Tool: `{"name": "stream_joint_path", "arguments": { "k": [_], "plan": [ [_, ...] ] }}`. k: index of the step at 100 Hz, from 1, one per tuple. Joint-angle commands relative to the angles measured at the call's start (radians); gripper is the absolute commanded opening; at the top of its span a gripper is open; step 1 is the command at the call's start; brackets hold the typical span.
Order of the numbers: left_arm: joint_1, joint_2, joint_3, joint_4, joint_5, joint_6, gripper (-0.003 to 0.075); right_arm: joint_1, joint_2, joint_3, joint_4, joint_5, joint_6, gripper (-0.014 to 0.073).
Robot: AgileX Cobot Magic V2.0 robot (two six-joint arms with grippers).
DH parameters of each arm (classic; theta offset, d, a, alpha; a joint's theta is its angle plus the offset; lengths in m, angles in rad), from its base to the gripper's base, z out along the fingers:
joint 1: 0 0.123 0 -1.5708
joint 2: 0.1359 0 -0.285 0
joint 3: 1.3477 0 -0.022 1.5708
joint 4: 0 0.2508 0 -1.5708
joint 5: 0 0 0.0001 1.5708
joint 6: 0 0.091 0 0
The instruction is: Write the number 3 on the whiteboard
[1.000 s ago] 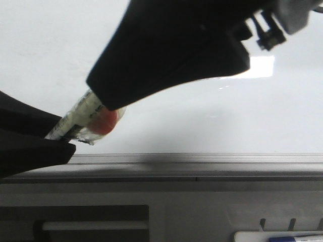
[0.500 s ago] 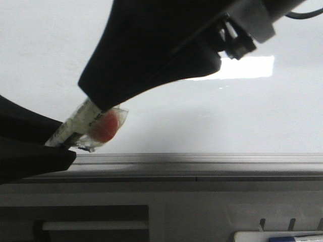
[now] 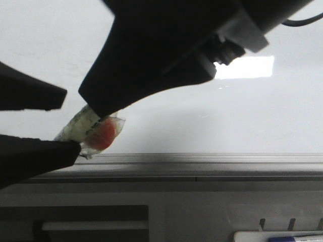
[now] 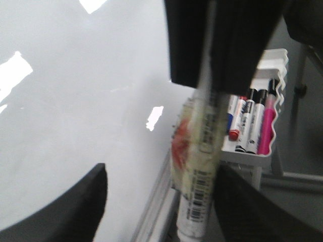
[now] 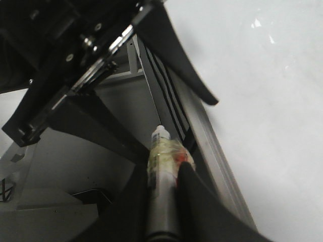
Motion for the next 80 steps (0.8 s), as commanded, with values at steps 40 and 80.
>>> {"name": "stream_joint_path", "arguments": {
  "k": [40,80],
  "plan": [
    [-0.003,-0.313,-0.035,-0.298,0.026,-0.005,0.0543,-0.151,-0.022,-0.171,-0.04,-0.054,0.003,-0.0061],
    [-0.003,-0.35,-0.035,-0.411,0.024,0.001,-0.002,-0.171,-0.02,-0.218,-0.066,-0.108,0.003,-0.0061]
  ]
}}
